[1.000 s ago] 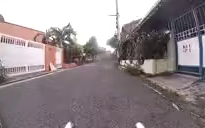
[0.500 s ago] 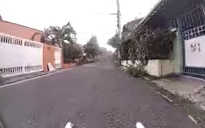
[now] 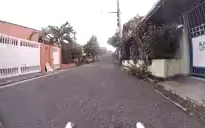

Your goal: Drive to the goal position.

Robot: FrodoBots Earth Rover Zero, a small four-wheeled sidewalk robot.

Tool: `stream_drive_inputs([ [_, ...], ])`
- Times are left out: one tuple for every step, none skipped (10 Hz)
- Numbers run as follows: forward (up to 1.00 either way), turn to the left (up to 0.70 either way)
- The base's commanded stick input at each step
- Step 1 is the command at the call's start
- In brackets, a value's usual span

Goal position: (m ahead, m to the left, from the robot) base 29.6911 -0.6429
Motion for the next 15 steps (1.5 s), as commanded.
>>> stream_drive_inputs([
  [0.70,0.00],
  [0.70,0.00],
  [0.70,0.00],
  [0.70,0.00],
  [0.70,0.00],
  [0.70,0.00],
  [0.70,0.00],
  [0.70,0.00],
  [0.70,0.00],
  [0.70,0.00],
  [0.70,0.00],
  [0.70,0.00],
  [0.70,0.00],
  [0.70,0.00],
  [0.70,0.00],
])
